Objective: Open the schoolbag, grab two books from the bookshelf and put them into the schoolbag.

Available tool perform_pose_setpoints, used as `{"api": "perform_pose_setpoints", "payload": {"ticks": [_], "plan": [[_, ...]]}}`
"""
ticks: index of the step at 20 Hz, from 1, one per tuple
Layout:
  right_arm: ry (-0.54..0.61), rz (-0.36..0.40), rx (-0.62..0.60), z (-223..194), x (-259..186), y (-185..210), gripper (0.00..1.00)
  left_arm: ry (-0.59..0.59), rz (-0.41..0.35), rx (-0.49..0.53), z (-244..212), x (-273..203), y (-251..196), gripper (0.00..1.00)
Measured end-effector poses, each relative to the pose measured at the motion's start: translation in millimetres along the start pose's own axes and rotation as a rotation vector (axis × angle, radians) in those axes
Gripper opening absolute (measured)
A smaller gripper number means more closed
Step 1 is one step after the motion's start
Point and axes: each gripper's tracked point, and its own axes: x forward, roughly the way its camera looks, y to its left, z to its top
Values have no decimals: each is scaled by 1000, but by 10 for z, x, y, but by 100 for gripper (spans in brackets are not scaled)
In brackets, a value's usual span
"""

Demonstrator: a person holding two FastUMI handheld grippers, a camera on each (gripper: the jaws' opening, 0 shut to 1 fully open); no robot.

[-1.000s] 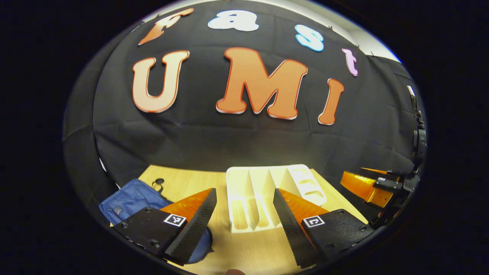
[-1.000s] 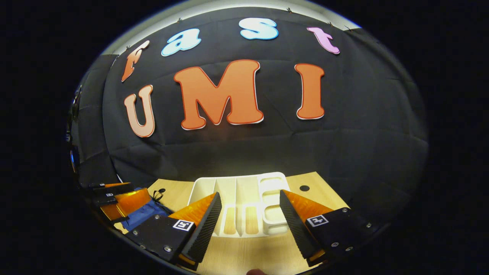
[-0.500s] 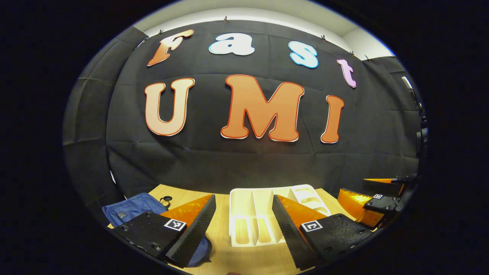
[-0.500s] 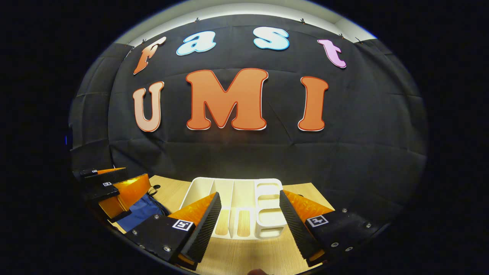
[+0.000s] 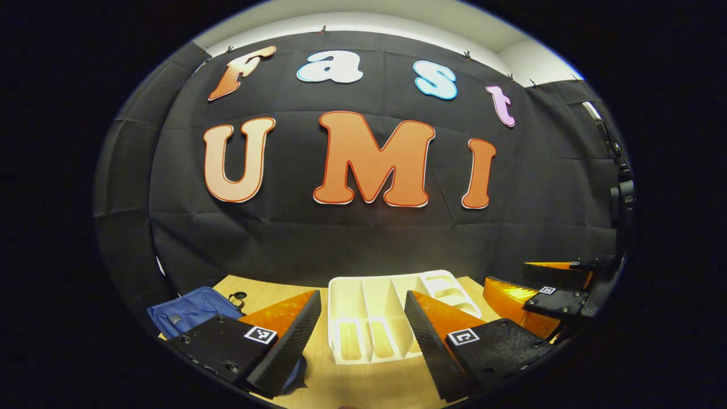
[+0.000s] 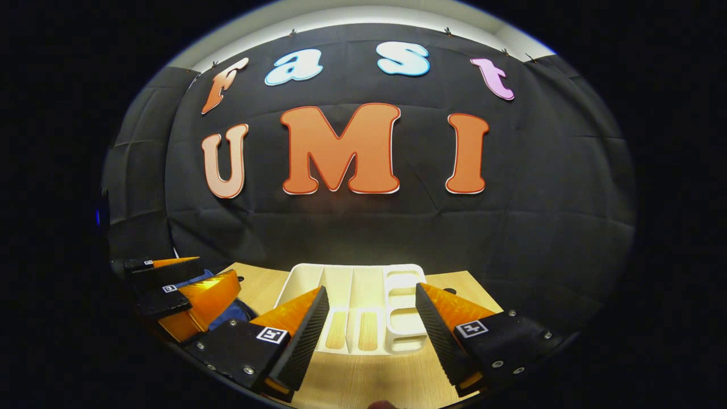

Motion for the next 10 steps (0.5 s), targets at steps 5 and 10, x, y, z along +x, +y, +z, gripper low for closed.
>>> {"api": "perform_pose_setpoints", "payload": {"ticks": [5, 10], "plan": [[12, 4, -4, -25, 13, 31, 92, -3, 8, 1, 11, -44, 35, 93], [25, 1, -12, -74, 28, 40, 92, 4, 6, 5, 2, -27, 51, 93]]}}
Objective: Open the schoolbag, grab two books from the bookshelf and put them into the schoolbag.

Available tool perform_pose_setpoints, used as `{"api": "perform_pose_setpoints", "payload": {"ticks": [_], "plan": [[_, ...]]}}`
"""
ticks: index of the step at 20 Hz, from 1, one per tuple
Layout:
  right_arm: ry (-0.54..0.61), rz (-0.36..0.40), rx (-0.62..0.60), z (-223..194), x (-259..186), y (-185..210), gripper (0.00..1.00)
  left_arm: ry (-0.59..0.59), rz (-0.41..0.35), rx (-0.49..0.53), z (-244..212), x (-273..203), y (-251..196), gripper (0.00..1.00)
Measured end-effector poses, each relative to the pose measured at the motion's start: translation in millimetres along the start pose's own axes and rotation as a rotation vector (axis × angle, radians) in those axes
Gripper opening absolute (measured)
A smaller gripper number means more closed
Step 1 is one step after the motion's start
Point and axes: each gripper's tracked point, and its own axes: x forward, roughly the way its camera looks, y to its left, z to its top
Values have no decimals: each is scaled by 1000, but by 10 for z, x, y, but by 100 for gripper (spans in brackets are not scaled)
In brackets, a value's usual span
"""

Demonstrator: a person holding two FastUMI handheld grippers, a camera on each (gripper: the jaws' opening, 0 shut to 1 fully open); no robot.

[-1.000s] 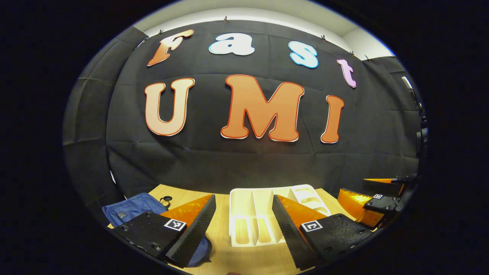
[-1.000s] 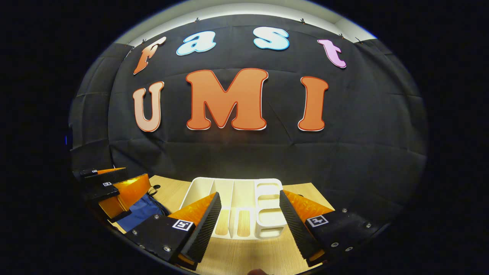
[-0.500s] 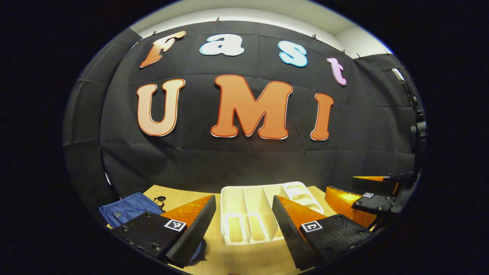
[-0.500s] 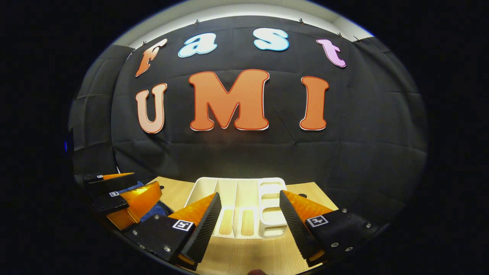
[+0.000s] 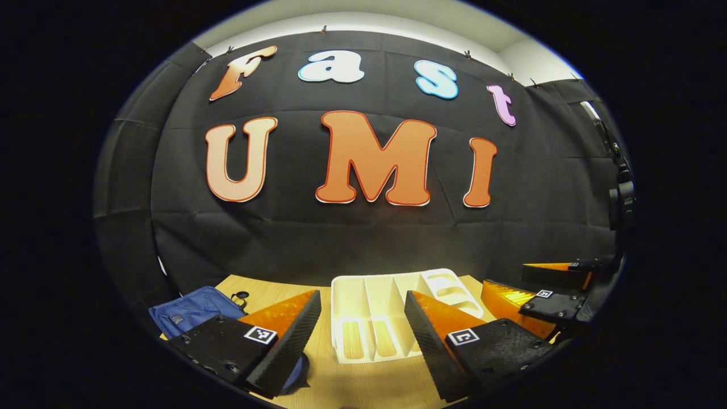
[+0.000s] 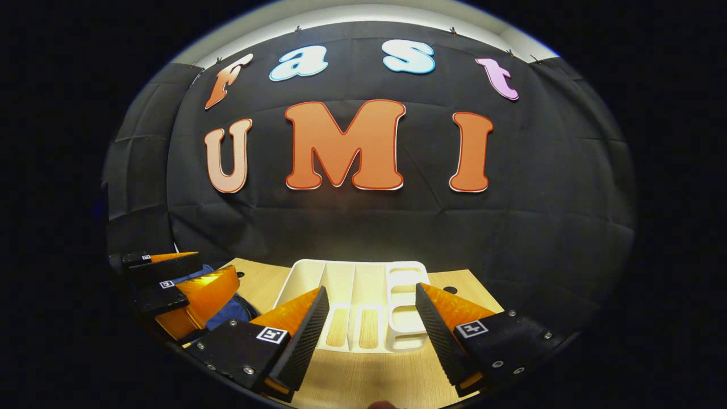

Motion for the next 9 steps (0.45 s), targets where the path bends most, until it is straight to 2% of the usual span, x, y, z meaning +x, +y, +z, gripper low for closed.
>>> {"api": "perform_pose_setpoints", "payload": {"ticks": [7, 9], "plan": [[6, -9, 3, -6, -10, -29, 92, -2, 10, 8, 27, 19, 0, 93], [1, -12, 3, 8, -27, -36, 92, -8, 38, 24, 41, 41, 60, 93]]}}
